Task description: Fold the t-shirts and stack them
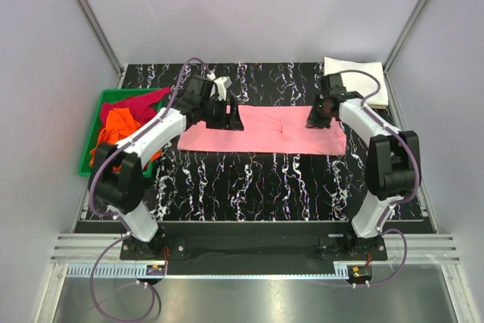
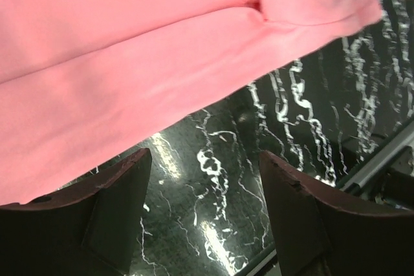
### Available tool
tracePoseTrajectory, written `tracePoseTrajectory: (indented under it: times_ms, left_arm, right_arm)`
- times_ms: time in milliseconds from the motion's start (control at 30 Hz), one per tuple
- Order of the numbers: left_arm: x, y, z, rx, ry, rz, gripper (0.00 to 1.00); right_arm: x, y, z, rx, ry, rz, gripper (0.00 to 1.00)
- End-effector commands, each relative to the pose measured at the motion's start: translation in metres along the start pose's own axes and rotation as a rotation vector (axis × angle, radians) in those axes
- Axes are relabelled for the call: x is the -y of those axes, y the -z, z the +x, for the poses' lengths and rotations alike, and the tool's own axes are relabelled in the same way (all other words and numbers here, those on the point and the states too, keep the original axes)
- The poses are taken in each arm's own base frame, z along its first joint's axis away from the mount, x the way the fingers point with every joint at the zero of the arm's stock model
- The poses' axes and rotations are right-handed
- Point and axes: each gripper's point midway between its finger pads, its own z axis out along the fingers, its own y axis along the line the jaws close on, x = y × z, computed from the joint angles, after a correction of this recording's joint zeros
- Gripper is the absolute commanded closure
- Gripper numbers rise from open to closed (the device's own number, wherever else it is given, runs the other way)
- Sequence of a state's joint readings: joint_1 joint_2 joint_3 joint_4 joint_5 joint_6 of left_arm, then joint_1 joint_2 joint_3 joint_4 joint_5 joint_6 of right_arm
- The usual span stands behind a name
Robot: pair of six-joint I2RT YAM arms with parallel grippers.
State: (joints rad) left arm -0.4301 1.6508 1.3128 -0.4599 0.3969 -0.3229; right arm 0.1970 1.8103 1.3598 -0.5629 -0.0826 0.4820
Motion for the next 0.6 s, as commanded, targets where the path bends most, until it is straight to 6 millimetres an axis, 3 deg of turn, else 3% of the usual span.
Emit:
tracePoseTrajectory:
  times_ms: [0, 167, 333, 467, 567]
  left_arm:
    - [-0.013, -0.011, -0.015, 0.028, 0.035, -0.084, 0.28]
    - [-0.076, -0.028, -0.005, -0.012, 0.088, -0.381, 0.28]
    - [-0.124, -0.028, 0.028, -0.053, 0.137, -0.604, 0.27]
    - [-0.143, -0.029, 0.06, -0.105, 0.18, -0.68, 0.27]
    - [-0.148, -0.026, 0.084, -0.143, 0.206, -0.705, 0.27]
  right_arm:
    - [0.052, 0.011, 0.02, -0.032, -0.111, 0.146, 0.93]
    - [0.119, 0.02, 0.034, -0.023, -0.205, 0.324, 0.96]
    - [0.144, 0.017, 0.043, -0.031, -0.237, 0.394, 0.96]
    - [0.164, 0.003, 0.053, -0.064, -0.21, 0.476, 0.98]
    - [0.189, 0.007, 0.051, -0.051, -0.223, 0.553, 0.99]
